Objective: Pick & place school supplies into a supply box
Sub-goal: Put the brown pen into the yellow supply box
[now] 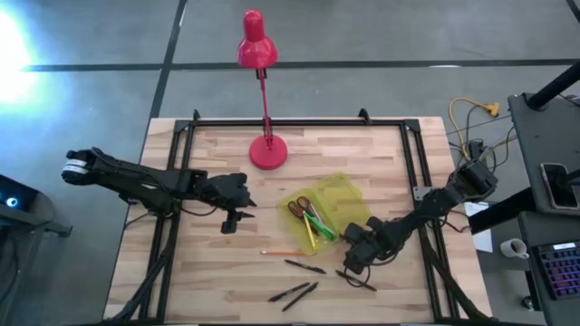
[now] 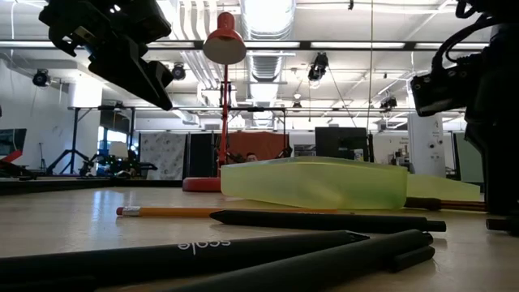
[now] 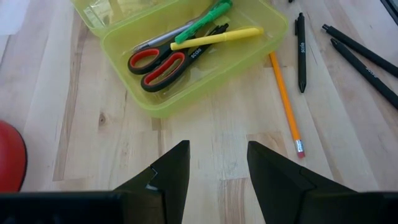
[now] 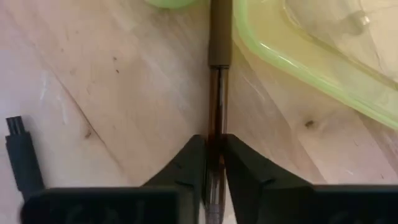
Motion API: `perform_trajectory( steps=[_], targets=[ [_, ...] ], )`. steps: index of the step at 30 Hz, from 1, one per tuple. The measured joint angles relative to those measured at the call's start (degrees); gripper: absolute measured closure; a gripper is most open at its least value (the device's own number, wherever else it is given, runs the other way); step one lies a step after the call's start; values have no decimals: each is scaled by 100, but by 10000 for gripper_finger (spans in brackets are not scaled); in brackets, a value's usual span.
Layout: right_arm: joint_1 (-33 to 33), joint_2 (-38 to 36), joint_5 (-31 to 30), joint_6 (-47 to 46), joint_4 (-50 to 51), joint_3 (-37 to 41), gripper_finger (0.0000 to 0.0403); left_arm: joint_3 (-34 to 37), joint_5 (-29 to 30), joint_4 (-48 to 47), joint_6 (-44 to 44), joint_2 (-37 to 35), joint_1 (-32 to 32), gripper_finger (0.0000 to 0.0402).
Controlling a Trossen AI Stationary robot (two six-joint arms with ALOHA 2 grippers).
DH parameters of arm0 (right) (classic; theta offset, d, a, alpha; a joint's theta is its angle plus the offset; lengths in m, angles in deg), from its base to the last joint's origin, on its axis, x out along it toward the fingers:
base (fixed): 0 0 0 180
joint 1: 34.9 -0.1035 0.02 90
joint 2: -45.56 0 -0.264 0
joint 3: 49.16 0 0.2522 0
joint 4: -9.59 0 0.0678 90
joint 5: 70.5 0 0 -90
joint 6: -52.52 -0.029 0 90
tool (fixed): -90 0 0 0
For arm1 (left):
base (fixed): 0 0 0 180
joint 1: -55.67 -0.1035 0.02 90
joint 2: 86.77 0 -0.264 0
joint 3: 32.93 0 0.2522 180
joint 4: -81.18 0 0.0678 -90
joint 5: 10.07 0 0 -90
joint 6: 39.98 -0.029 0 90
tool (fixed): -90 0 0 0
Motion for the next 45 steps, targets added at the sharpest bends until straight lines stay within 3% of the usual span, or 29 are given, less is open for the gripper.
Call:
perform_trajectory(
  steps=[7,12,16,21,25,30,33,37,41,45],
  targets=[
    [-399,-311,661,-48,23,22,379,0,0,0,0,0,0,256],
    [-1056,-643,1202,-927,254,63,386,2,0,0,0,0,2,256],
    [-1566,-997,947,-1878,191,52,386,2,0,0,0,2,1,256],
    [-1728,-1527,-248,-2368,101,44,386,2,0,0,-2,2,0,256],
    [-1431,-1983,-1299,-2311,108,44,386,2,1,-2,-62,2,0,256],
    [-380,-2245,-1313,-1174,-237,60,386,2,0,0,-227,2,0,256],
    [373,-2257,-971,-205,-826,64,386,2,1,0,-233,2,1,256],
    [1396,-2014,12,725,-1818,90,386,4,0,-4,-238,2,0,256],
    [2051,-1664,661,715,-2140,64,372,4,0,3,-238,2,2,256],
    [2279,-1437,970,637,-2204,50,333,4,2,0,-303,2,0,256]
  ],
)
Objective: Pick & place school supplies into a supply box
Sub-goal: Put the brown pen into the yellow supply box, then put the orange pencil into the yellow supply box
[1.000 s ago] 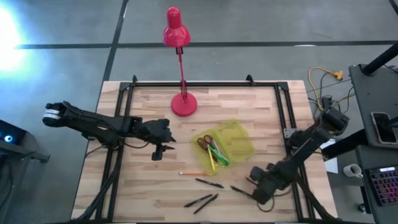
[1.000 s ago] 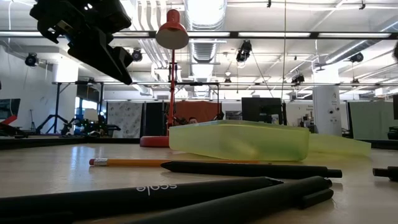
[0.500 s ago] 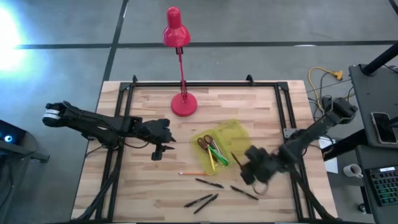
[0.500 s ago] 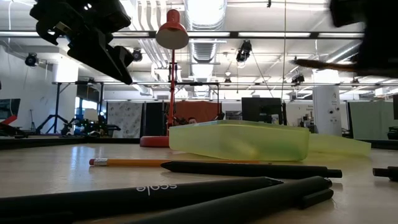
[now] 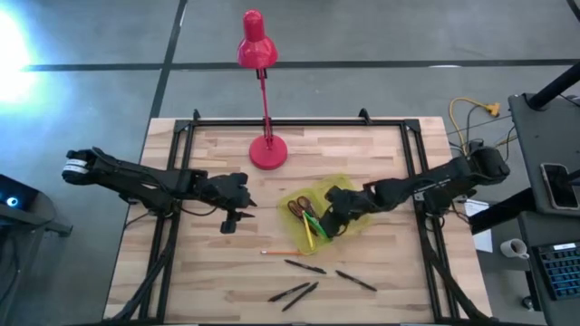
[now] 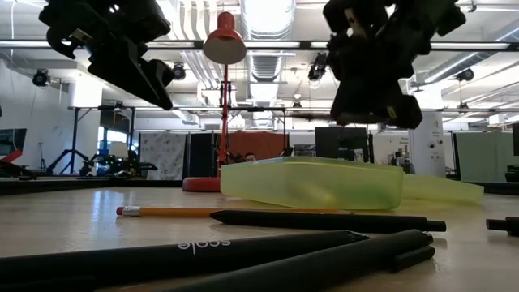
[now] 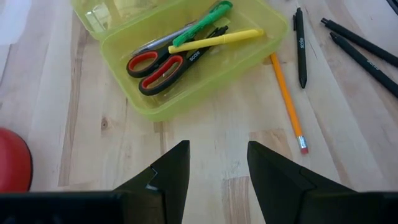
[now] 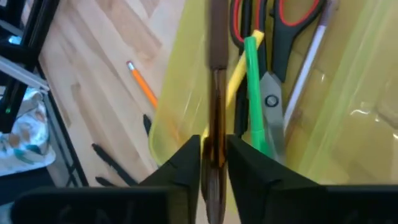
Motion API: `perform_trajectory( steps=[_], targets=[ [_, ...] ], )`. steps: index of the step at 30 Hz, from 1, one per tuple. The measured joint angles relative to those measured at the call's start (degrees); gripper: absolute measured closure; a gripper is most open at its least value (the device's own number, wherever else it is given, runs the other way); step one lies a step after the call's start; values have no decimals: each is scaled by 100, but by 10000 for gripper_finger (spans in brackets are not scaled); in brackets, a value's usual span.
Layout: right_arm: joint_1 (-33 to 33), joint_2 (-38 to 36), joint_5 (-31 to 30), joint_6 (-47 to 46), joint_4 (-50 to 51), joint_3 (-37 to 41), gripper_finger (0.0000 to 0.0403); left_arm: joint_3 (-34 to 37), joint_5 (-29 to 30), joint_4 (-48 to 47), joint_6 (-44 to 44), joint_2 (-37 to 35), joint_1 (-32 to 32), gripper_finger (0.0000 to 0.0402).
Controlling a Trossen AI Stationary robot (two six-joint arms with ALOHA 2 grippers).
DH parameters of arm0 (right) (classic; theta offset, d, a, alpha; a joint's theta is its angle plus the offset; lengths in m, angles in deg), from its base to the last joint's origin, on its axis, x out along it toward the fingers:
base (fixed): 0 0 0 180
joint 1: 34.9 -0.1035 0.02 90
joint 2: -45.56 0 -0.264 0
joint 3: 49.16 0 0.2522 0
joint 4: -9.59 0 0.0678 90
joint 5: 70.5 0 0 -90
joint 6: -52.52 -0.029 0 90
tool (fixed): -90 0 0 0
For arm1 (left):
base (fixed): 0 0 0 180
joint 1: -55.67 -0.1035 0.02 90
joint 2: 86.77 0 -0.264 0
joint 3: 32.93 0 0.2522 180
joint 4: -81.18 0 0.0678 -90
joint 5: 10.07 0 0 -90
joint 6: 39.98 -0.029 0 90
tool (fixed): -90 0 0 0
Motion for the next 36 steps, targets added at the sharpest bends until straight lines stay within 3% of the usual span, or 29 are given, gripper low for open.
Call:
perform_trajectory(
  steps=[7,13,15,19,23,31,36],
  targets=[
    [-44,-136,-84,-153,-26,-2,260,0,0,0,-149,0,0,256],
    [-164,-364,-216,-173,370,-8,228,0,0,18,-137,0,0,256],
    [-285,-452,-227,-169,714,-9,226,4,-32,204,298,0,12,256],
    [-672,-606,-248,-204,1501,-9,229,-125,-196,467,2076,0,57,256],
    [-1272,-647,-403,-673,2143,-7,234,-154,-172,862,2790,55,57,256],
    [-2614,-645,-1209,-2334,2715,20,234,-169,-142,1409,2606,161,271,256],
    [-3267,-645,-1343,-3310,2852,157,234,-143,14,1252,2102,427,890,256]
  ],
)
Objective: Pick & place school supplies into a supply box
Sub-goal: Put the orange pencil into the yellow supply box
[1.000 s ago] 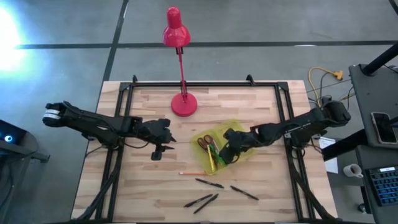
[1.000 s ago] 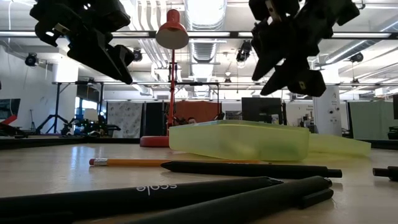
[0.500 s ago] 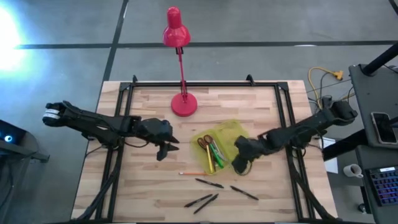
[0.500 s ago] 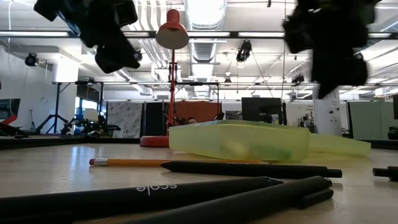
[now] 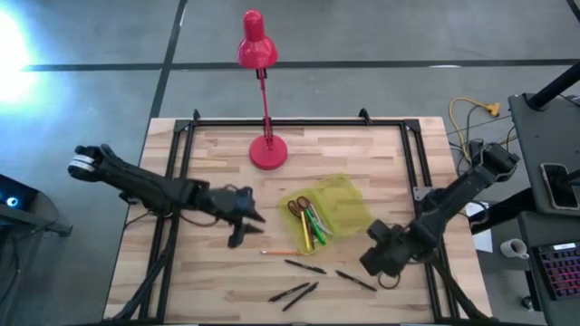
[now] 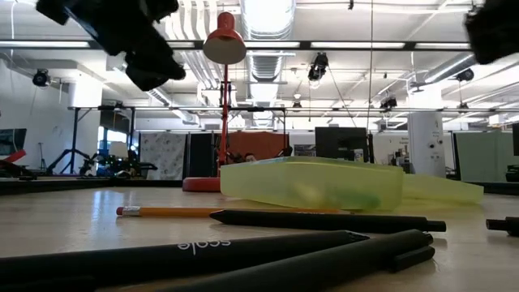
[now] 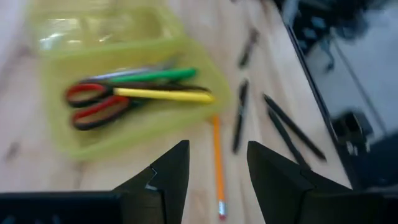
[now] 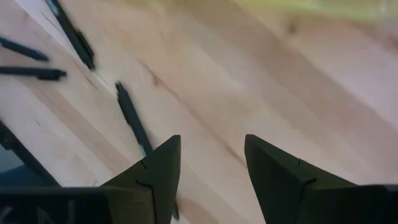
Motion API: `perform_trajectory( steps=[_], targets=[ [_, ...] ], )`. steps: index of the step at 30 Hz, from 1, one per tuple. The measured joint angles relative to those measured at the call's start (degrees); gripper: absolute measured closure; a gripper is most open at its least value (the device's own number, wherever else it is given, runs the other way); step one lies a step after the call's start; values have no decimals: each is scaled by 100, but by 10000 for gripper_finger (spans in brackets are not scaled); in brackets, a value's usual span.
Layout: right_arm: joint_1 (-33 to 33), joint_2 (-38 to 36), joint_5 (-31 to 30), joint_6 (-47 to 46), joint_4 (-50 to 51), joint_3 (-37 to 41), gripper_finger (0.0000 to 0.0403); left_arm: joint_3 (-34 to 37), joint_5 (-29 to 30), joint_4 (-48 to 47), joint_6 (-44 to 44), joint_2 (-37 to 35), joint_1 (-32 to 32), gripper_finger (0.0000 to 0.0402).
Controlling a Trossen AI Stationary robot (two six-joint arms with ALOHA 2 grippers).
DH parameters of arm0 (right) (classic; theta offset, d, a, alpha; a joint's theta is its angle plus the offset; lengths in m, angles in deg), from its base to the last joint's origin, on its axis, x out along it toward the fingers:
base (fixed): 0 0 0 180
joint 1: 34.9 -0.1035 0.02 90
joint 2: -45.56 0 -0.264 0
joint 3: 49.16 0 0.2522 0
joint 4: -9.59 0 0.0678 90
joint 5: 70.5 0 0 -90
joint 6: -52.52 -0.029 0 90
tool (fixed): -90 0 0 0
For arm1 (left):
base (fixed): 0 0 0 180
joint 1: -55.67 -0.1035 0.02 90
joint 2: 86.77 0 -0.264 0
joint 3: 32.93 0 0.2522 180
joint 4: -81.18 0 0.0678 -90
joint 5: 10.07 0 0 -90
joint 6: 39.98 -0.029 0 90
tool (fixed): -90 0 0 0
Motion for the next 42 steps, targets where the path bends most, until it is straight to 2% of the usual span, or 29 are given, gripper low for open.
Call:
perform_trajectory(
  steps=[4,8,11,16,19,30,39,42],
  targets=[
    [-395,0,-32,-612,7,111,234,-239,264,12,-487,476,730,256],
    [-616,2,-49,-846,8,199,234,-645,776,-480,-115,1144,1143,256],
    [-645,4,-54,-772,7,228,234,-1001,848,-669,-61,1523,1128,256],
    [-641,4,-56,-500,13,251,234,-1377,772,-685,-522,1947,1121,256],
    [-645,4,-56,-476,13,263,234,-1418,613,-686,-531,2214,1091,256],
    [-654,4,-52,-32,2,448,234,-1605,602,-599,-402,3499,955,256],
    [-654,4,-49,-5,-19,494,234,-1577,593,-559,-319,3638,799,259],
    [-654,4,-49,-10,-22,512,234,-1512,624,-542,178,3714,798,272]
  ],
)
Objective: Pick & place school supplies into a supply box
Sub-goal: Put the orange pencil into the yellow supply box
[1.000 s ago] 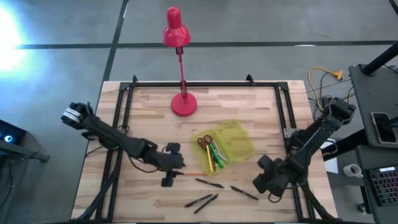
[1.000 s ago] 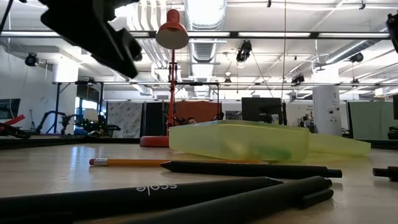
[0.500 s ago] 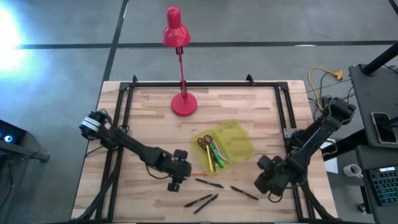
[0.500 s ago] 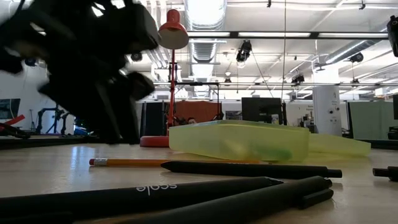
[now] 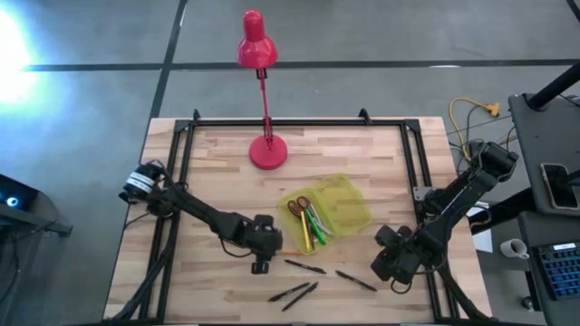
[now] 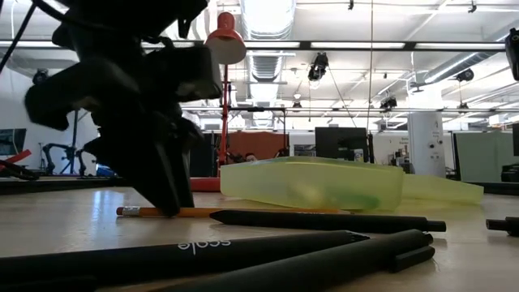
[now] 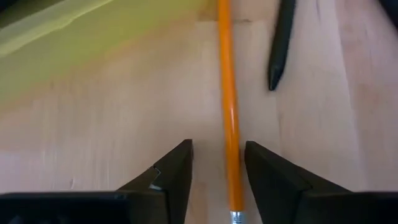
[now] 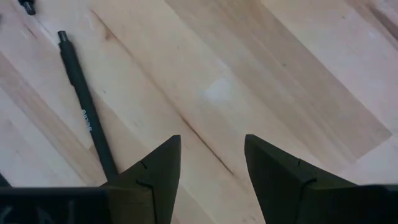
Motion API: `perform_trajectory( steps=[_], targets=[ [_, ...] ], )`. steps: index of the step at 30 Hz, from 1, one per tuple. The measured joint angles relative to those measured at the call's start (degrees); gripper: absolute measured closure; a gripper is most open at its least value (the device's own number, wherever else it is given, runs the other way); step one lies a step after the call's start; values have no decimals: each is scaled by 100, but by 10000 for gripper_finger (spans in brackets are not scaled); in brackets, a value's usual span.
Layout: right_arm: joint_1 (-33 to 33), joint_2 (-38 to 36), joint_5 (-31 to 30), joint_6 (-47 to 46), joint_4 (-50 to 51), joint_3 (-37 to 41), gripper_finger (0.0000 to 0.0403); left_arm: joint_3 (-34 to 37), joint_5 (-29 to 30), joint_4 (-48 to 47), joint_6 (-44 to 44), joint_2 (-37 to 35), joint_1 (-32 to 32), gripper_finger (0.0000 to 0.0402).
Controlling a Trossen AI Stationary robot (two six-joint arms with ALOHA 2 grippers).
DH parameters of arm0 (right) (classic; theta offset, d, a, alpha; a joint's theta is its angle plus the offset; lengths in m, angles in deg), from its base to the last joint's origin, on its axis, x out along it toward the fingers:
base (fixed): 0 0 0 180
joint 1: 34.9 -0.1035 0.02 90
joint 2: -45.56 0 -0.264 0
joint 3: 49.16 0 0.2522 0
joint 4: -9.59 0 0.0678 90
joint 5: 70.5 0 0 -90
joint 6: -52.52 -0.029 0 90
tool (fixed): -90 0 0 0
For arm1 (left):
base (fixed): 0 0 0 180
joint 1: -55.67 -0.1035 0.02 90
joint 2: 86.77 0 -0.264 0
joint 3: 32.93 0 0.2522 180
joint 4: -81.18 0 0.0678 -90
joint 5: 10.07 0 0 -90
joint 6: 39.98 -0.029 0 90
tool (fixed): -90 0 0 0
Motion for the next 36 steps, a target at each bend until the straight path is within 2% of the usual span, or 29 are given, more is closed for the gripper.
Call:
perform_trajectory(
  steps=[3,14,20,27,32,34,36],
  targets=[
    [0,0,6,-24,4,29,234,2,-125,-55,155,145,-8,287],
    [0,0,11,-329,4,59,234,4,-92,-447,-689,361,81,390],
    [0,0,11,-476,5,59,234,14,-109,-921,-1163,256,127,396],
    [0,0,37,-494,4,61,234,84,-79,-1691,-1508,-708,25,400],
    [2,-4,15,-494,5,70,234,-40,547,-2030,-1912,-1799,-178,398],
    [2,-4,15,-498,13,89,234,-122,744,-2401,-1993,-2048,-298,398],
    [2,-4,10,-540,6,100,234,-262,836,-2390,-2273,-2214,-422,398]
  ],
)
